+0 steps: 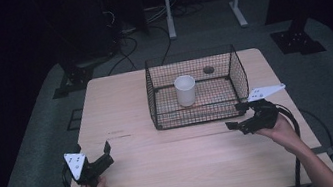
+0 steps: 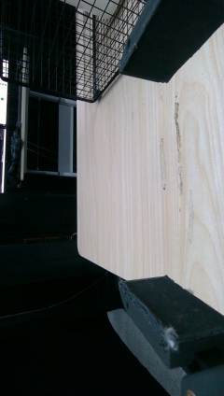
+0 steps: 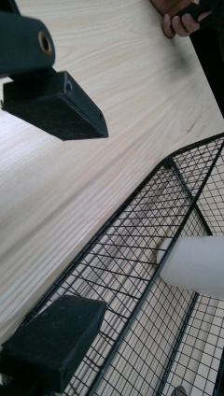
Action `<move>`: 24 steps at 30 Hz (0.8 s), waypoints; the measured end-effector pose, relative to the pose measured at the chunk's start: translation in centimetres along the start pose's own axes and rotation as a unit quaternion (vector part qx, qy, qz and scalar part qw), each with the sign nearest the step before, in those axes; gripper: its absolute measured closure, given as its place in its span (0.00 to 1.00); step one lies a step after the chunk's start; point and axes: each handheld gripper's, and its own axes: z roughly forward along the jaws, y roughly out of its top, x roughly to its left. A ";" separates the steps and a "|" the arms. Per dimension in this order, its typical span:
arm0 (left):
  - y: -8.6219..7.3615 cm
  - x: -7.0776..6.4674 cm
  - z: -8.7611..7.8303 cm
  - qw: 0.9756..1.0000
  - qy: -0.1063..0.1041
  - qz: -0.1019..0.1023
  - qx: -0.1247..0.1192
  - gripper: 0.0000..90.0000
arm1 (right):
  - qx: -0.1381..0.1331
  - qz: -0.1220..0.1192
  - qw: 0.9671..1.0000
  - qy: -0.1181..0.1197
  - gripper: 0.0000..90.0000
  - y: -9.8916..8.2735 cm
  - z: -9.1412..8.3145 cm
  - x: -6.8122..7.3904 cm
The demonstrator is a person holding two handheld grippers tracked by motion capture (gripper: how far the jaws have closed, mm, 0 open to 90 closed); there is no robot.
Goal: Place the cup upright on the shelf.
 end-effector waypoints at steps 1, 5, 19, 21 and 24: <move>0.0 0.0 0.0 1.000 0.000 0.000 0.000 0.00 | -0.002 -0.002 1.000 -0.001 0.15 -0.2 -0.1 0.1; 0.0 0.0 0.0 1.000 0.000 0.001 0.000 0.00 | 0.003 -0.007 1.000 -0.006 0.15 -0.8 -0.4 0.3; 0.0 0.0 0.0 1.000 0.000 0.002 0.001 0.00 | -0.002 0.006 1.000 -0.010 0.15 -3.4 -1.6 0.3; 0.0 0.0 0.0 1.000 0.001 0.002 0.001 0.00 | -0.002 0.008 1.000 -0.011 0.15 -3.7 -1.7 0.2; 0.0 0.0 0.0 1.000 0.001 0.002 0.001 0.00 | -0.002 0.010 1.000 -0.015 0.15 -4.2 -2.0 0.1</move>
